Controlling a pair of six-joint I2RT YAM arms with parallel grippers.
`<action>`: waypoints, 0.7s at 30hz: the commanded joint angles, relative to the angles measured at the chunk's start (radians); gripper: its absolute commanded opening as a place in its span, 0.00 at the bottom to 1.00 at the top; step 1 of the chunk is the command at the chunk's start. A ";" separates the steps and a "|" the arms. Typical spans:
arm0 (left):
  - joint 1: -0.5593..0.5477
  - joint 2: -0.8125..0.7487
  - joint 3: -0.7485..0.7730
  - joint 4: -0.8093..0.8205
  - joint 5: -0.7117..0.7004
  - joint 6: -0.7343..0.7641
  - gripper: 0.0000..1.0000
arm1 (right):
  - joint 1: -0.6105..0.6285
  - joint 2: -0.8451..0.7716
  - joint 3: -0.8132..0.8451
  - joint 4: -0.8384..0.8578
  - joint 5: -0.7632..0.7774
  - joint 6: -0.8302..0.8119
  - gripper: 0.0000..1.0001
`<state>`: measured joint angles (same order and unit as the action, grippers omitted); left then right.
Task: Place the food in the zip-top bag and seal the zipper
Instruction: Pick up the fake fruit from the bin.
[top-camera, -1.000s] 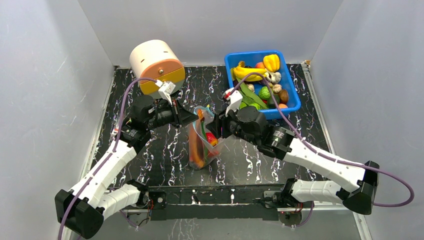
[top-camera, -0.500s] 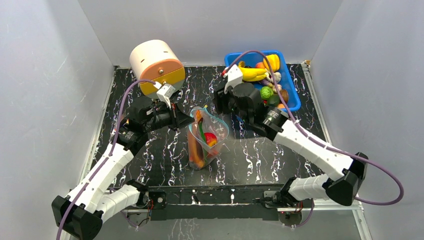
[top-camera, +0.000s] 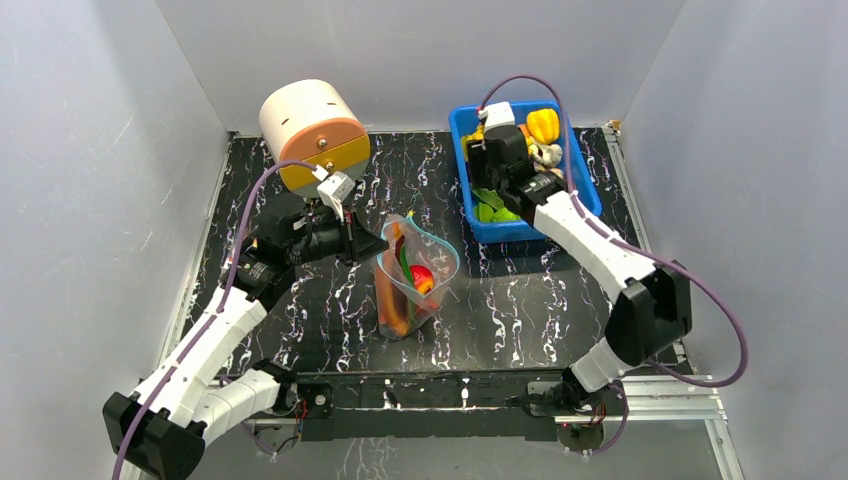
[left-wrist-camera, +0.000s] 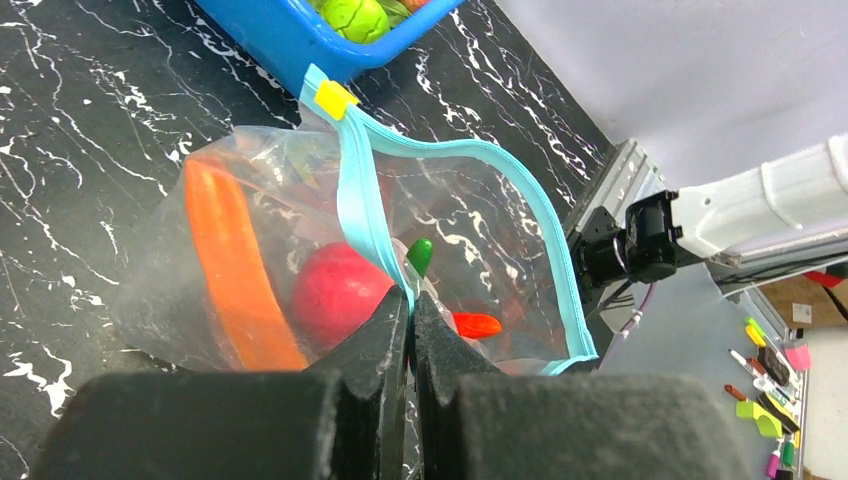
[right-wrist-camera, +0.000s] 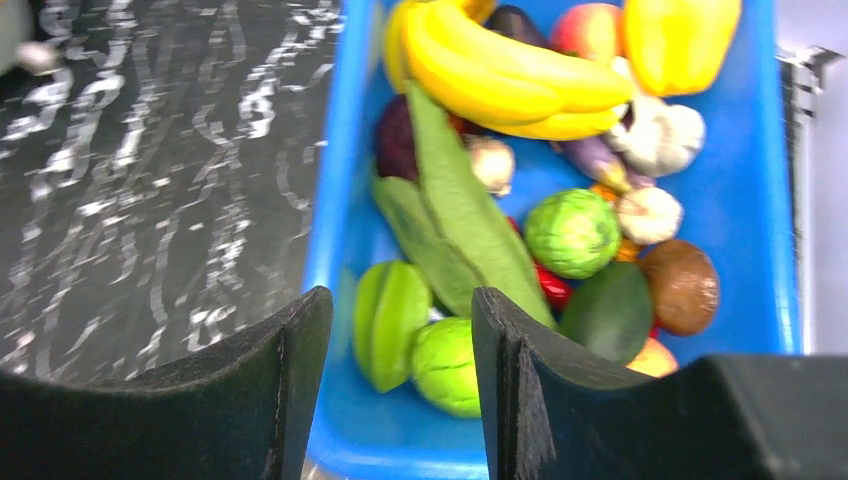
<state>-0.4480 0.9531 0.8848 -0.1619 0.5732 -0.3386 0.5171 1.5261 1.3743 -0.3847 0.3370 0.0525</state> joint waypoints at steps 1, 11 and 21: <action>-0.001 -0.043 0.033 0.005 0.074 0.029 0.00 | -0.109 0.068 0.077 0.081 0.063 -0.035 0.52; -0.001 -0.068 0.020 -0.001 0.059 0.026 0.00 | -0.283 0.303 0.133 0.099 0.025 0.049 0.62; -0.001 -0.070 0.012 0.016 0.063 -0.005 0.00 | -0.318 0.449 0.194 0.137 0.095 0.065 0.74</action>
<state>-0.4480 0.9047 0.8848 -0.1658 0.6128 -0.3347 0.2024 1.9568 1.4868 -0.3313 0.3698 0.1074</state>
